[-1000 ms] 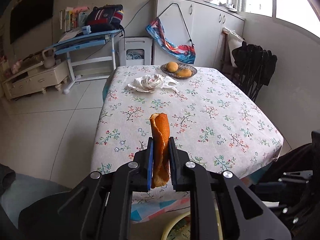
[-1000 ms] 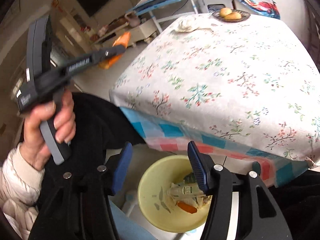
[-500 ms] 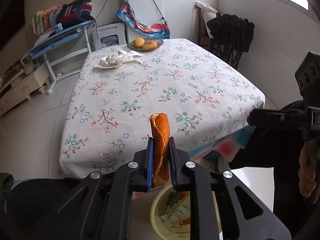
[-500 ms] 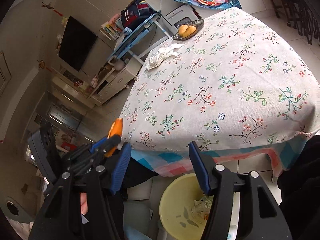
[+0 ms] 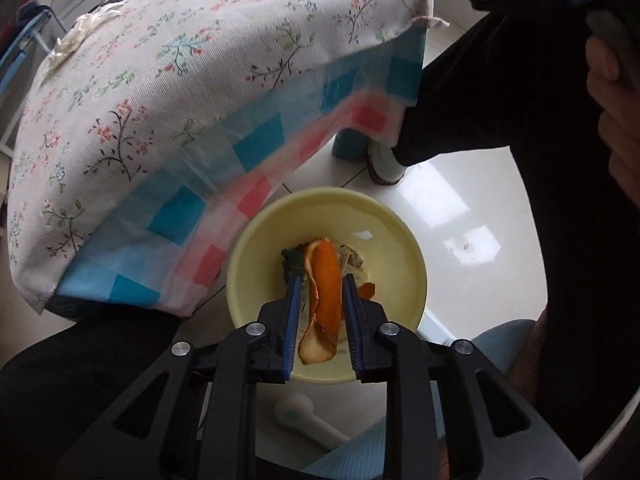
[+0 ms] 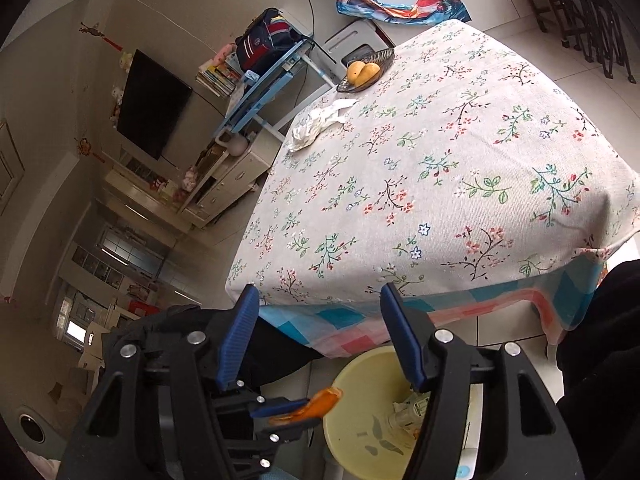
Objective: Collect trash
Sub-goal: 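Lower the orange peel into the yellow basin and open the left gripper, then grasp the crumpled white tissue with the left gripper and lift it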
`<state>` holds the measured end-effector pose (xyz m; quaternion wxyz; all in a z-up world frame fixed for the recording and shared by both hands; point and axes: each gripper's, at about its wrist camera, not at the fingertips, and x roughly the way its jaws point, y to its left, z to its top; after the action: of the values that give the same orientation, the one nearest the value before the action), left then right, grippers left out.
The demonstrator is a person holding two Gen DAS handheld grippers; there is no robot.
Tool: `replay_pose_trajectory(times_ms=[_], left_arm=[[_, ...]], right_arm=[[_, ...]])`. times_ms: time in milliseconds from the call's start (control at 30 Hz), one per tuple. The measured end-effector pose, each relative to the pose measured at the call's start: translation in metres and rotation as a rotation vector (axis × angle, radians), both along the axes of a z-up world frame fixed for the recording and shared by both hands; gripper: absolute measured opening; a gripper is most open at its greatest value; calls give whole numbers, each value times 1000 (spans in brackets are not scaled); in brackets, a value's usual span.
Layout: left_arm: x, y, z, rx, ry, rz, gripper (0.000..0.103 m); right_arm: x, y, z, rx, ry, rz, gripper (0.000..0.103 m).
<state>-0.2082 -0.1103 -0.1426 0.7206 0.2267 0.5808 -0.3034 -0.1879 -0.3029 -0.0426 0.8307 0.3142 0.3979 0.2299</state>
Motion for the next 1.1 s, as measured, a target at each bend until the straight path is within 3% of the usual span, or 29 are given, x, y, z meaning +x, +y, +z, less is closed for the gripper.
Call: replay_pose_trajectory(times_ms=[133, 233, 300, 400, 533, 767, 900, 1033, 1100], left_arm=[[7, 12, 9, -37, 8, 23, 41], [27, 32, 37, -117, -68, 73, 44], [46, 49, 64, -189, -180, 140, 48], [79, 77, 104, -267, -385, 306, 68], [135, 103, 128, -304, -512, 465, 73], [245, 98, 110, -227, -574, 509, 74], [298, 79, 91, -207, -543, 452, 74], [339, 53, 79, -115, -596, 381, 74], [363, 53, 69, -117, -555, 389, 74]], right_arm=[[0, 2, 1, 3, -3, 4, 62], [3, 1, 2, -8, -2, 0, 64], [7, 1, 6, -24, -7, -2, 64], [18, 6, 15, -76, -30, 9, 64], [45, 17, 27, -142, -61, 51, 64], [102, 30, 39, -238, -97, 95, 66], [135, 30, 34, -277, -87, 96, 66], [170, 29, 32, -285, -82, 90, 66], [185, 28, 30, -277, -80, 87, 66]])
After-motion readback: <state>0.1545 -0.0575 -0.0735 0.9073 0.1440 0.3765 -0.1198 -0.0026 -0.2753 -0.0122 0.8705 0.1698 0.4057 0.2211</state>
